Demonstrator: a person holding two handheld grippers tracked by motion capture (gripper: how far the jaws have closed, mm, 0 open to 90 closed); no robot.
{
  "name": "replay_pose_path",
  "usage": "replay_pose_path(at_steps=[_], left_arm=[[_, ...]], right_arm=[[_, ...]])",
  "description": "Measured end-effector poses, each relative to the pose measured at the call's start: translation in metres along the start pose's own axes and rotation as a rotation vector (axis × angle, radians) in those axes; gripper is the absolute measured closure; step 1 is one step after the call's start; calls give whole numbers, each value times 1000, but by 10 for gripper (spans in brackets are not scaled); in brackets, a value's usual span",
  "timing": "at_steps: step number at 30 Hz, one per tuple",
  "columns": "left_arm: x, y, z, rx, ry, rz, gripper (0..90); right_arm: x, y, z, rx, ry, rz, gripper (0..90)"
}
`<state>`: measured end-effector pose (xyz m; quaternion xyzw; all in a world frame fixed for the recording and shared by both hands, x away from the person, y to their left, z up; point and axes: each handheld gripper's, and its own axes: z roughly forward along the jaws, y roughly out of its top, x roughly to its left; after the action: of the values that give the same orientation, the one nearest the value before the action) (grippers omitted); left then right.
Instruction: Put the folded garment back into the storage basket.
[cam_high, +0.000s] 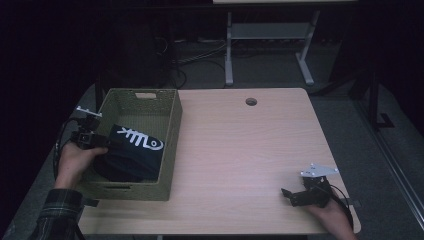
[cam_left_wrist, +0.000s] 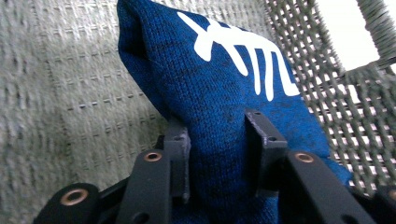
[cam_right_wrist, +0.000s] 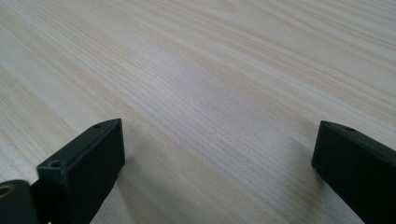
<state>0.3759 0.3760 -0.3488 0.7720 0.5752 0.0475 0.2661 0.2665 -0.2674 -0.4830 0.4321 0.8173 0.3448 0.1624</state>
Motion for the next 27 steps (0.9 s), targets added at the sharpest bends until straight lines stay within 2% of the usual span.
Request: replay_pose_path(at_steps=[7, 12, 15, 18, 23, 27], left_arm=[[-1, 1, 2, 18, 59, 16, 528], [2, 1, -1, -4, 85, 2, 408], [3, 0, -5, -25, 100, 7, 342], [3, 0, -11, -58, 108, 2, 275], [0, 0, -18, -86, 95, 3, 203], [-7, 1, -20, -106, 86, 23, 160]], right_arm=[[0, 0, 0, 0, 0, 0, 22], [0, 0, 0, 0, 0, 0, 22], [0, 0, 0, 0, 0, 0, 21], [0, 0, 0, 0, 0, 0, 22], [0, 0, 0, 0, 0, 0, 22], [0, 0, 0, 0, 0, 0, 21]])
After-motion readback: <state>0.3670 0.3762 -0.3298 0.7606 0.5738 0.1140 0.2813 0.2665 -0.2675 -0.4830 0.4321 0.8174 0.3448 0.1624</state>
